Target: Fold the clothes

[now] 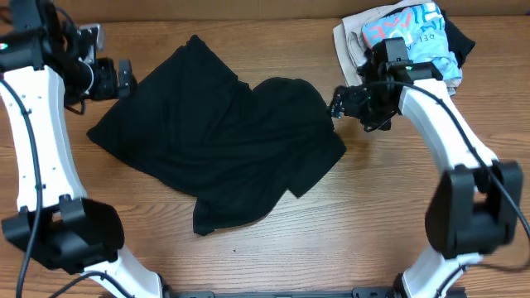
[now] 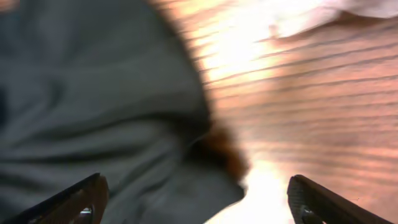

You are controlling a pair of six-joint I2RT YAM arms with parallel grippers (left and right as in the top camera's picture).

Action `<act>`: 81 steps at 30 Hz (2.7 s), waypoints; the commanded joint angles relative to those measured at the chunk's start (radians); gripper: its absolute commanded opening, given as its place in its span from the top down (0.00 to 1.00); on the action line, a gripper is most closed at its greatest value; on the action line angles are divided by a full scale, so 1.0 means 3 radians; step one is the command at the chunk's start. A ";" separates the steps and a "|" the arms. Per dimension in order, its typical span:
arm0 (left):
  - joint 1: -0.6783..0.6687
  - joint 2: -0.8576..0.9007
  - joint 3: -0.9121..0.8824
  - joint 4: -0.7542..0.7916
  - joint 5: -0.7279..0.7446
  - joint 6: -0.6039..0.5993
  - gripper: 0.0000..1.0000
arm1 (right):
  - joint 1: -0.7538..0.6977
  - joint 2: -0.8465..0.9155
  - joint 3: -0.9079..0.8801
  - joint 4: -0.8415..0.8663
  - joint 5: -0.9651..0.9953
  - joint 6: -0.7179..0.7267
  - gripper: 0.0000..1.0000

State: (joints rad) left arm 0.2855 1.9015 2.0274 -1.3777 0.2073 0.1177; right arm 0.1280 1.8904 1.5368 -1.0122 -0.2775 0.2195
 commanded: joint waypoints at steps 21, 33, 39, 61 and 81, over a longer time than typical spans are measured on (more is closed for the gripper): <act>0.0618 0.0136 -0.1751 0.1434 -0.0284 -0.1104 0.00 | 0.1705 -0.0423 0.0112 0.0036 0.0206 0.0331 0.08; 0.0683 0.0140 -0.1986 0.2132 -0.0361 -0.1167 0.25 | 0.1905 -0.0423 0.0112 0.0006 0.0262 0.0331 0.17; 0.0683 0.0228 -0.1996 0.2237 -0.0383 -0.1167 0.44 | 0.1905 -0.0423 0.0112 -0.0034 0.0262 0.0331 0.17; 0.0603 0.0811 -0.1996 0.2185 -0.0928 -0.1241 0.96 | 0.1905 -0.0423 0.0112 -0.0023 0.0263 0.0328 0.17; 0.1680 0.0811 -0.2001 0.1129 -0.1401 -0.1890 0.96 | 0.1892 -0.0422 0.0112 -0.0019 0.0964 0.0291 0.09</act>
State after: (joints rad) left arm 0.7315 2.1025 1.4590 -1.0294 -0.1593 -0.4210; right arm 0.7002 1.7676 1.5578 -1.0317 -0.0559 0.3126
